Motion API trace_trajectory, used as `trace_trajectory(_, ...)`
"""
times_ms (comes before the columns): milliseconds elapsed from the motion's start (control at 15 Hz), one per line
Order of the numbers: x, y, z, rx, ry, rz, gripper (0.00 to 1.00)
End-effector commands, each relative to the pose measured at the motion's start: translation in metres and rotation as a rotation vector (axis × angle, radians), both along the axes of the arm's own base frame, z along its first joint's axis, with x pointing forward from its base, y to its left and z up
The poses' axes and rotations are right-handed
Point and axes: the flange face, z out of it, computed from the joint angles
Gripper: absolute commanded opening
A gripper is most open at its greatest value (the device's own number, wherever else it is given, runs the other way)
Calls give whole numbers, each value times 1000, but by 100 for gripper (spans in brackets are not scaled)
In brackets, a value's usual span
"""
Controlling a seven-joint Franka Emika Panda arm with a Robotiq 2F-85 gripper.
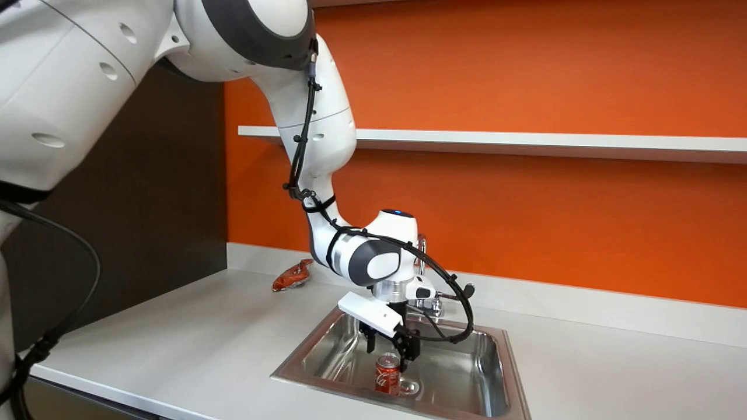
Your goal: Remove the can from the sink
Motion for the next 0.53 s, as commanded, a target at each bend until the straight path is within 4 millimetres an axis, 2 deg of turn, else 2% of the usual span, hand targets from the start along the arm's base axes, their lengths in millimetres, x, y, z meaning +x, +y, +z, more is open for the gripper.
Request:
trace_trajectory(0,3,0,-2,-16,27,-12,100)
trace_trajectory(467,3,1,-8,-28,38,-17,100)
